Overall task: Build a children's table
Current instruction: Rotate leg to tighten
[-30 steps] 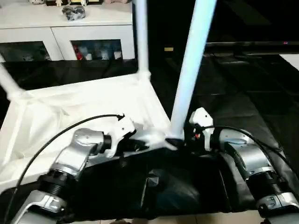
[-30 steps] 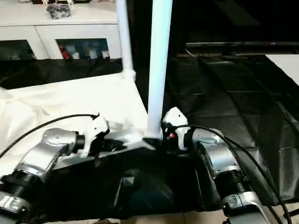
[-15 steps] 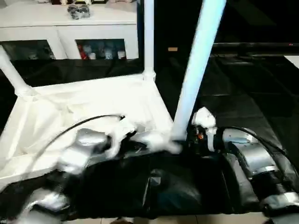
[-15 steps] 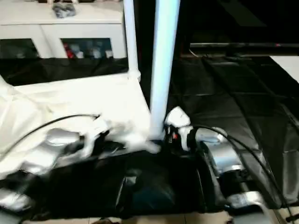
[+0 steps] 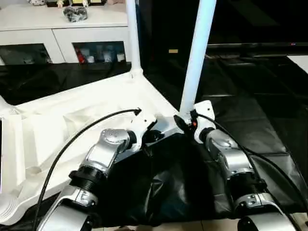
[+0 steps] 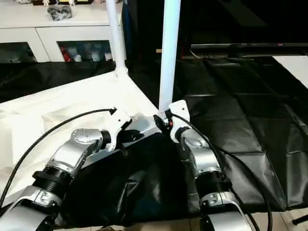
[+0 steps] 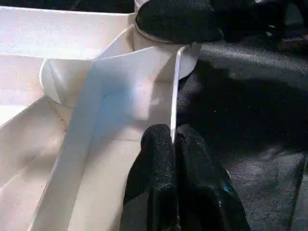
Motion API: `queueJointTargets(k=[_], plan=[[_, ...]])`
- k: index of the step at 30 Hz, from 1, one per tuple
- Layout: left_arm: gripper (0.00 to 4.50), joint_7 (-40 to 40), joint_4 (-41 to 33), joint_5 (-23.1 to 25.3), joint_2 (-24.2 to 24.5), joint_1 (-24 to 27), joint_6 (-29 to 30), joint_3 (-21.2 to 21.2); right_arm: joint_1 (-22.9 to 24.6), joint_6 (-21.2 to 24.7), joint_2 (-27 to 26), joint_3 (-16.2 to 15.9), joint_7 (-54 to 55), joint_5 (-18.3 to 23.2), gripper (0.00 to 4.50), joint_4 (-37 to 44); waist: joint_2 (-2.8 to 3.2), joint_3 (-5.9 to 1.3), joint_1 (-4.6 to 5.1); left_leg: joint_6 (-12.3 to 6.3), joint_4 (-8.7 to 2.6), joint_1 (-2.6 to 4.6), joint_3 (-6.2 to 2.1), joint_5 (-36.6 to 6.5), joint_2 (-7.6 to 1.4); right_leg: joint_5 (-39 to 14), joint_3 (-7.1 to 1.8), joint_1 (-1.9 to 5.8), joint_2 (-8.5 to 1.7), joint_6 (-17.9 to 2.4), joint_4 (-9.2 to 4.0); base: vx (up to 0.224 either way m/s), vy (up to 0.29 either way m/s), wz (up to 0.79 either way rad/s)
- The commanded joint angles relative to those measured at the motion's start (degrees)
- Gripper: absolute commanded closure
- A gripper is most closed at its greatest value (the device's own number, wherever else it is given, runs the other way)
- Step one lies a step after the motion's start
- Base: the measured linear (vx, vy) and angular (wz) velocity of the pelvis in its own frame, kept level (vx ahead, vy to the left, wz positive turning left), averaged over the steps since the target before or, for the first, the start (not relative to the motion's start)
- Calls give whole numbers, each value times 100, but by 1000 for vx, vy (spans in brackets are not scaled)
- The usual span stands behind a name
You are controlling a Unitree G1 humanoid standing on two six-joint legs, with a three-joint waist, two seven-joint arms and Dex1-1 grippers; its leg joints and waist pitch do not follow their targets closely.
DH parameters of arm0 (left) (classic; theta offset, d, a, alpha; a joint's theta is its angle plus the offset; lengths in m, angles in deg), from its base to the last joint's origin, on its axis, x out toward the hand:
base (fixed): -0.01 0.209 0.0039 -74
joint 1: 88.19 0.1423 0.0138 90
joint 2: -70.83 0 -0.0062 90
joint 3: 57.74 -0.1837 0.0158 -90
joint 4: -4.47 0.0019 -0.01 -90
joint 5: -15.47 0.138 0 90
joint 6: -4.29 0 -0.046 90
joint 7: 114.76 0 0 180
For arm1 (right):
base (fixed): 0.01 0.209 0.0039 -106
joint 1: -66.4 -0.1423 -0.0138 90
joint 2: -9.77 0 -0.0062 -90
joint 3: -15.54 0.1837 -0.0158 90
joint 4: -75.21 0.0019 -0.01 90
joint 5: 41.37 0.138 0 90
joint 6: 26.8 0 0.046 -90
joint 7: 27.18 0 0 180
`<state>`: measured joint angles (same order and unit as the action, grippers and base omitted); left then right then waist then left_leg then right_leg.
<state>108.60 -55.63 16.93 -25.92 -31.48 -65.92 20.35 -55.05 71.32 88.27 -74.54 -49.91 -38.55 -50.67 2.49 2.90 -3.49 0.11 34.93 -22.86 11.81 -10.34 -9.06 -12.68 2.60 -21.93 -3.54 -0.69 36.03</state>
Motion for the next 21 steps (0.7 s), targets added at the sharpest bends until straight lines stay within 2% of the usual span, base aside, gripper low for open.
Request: queueJointTargets(k=[1,2,5,7,10,14,15,16,18,19,21], plan=[[450,-179,-221,-246,-201,-65,-122,84,43,-13,-342,-539,-823,149,76,102,-94,-349,7,-196,-452,166,-262,-1079,-459,-960,-290,163,-569,-1210,-500,0,0,0],[450,-15,-306,-278,-120,-7,-143,58,52,-37,-201,-594,-1002,143,69,168,-77,-354,2,-186,-450,169,-264,-1085,-463,-941,-292,164,-578,-1221,-495,0,0,0],[450,350,-481,-341,69,118,-172,15,118,-40,128,-702,-1534,184,69,374,-94,-368,11,-305,-427,125,-262,-844,-457,-543,-285,200,-576,-1277,-448,0,0,0],[450,809,-652,-429,324,256,-150,-24,260,2,564,-851,-2318,275,69,687,-107,-388,-21,-473,-385,122,-252,-639,-448,-219,-273,228,-574,-1315,-419,0,0,0],[450,1010,-685,-434,448,303,-212,-61,314,65,749,-899,-2658,328,69,807,-98,-381,-17,-615,-375,121,-236,-568,-448,-114,-266,205,-555,-1400,-413,0,0,0],[450,1714,-826,-524,815,418,-231,-204,425,282,1245,-1024,-3619,442,69,1114,-95,-359,-29,-511,-399,142,-239,-791,-475,-472,-264,200,-549,-1410,-442,0,0,0],[450,1897,-874,-561,907,440,-214,-237,444,350,1375,-1076,-3853,485,69,1195,-115,-360,-39,-499,-400,144,-239,-805,-482,-542,-260,202,-547,-1403,-433,0,0,0],[450,2076,-935,-599,1004,460,-155,-279,461,395,1506,-1144,-4069,524,69,1272,-100,-356,-43,-484,-403,151,-234,-833,-486,-616,-259,190,-541,-1400,-434,0,0,0],[450,2146,-965,-618,1046,469,-126,-295,466,412,1557,-1174,-4158,533,69,1302,-103,-348,-37,-451,-409,161,-231,-865,-495,-633,-267,169,-541,-1420,-437,0,0,0],[450,2218,-976,-631,1084,471,-117,-307,465,417,1593,-1206,-4224,520,95,1314,-107,-346,-31,-426,-415,153,-235,-866,-492,-628,-270,173,-551,-1446,-437,0,0,0],[450,2363,-991,-636,1170,470,-152,-334,458,407,1666,-1282,-4366,482,105,1331,-107,-352,-52,-398,-406,170,-229,-894,-488,-654,-272,167,-553,-1458,-441,0,0,0]])
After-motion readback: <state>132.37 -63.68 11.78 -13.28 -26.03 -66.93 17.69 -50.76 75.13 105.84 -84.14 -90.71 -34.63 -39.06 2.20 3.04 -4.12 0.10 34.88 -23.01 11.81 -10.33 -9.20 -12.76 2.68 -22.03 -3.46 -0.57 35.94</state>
